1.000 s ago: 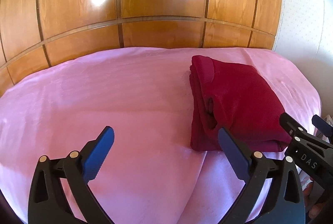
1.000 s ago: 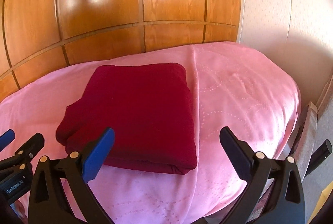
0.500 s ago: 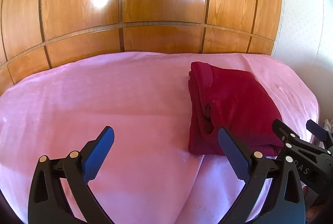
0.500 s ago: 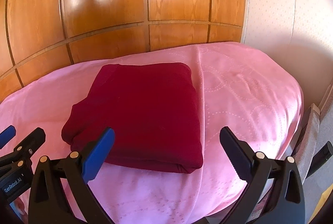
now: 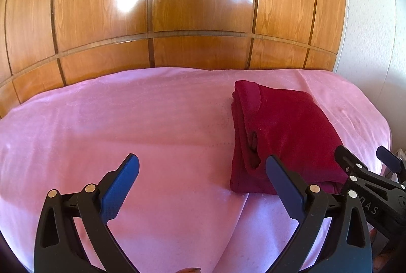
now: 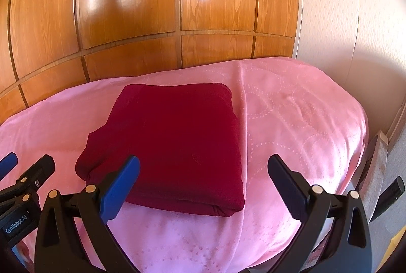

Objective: Fold small clothes

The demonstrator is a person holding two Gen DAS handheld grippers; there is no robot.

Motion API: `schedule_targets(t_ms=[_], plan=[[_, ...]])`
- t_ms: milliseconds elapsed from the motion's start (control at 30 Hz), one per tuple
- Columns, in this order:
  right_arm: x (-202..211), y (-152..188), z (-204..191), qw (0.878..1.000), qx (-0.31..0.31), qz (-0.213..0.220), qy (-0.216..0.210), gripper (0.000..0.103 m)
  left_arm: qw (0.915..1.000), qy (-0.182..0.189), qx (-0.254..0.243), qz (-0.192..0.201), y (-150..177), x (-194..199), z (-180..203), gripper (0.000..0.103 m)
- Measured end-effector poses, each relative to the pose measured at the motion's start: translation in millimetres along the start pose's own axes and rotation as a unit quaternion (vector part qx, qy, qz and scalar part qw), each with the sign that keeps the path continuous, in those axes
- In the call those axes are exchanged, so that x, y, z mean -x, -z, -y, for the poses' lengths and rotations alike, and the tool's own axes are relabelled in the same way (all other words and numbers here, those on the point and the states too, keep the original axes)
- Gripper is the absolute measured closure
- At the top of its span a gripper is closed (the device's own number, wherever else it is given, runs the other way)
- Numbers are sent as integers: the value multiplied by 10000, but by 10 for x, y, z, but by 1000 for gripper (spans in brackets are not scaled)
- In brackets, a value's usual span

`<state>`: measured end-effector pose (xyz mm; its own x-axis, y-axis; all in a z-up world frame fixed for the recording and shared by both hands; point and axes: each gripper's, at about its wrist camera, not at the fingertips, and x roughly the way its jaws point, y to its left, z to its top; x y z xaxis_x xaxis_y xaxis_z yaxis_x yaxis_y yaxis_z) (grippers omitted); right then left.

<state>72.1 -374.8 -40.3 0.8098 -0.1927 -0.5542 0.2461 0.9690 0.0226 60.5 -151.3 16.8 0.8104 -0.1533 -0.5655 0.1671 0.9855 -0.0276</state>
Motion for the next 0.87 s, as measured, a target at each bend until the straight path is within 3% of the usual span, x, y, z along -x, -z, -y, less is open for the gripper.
schedule_targets(t_ms=[500,867], plan=[[-8,15,-67,10000,55,-13,-29,2,9999,51,36,86,-4,4,34,4],[-30,-104,97,9997,-59,99,-205,2,9996,-81,118,-255,27,-151,-41,4]])
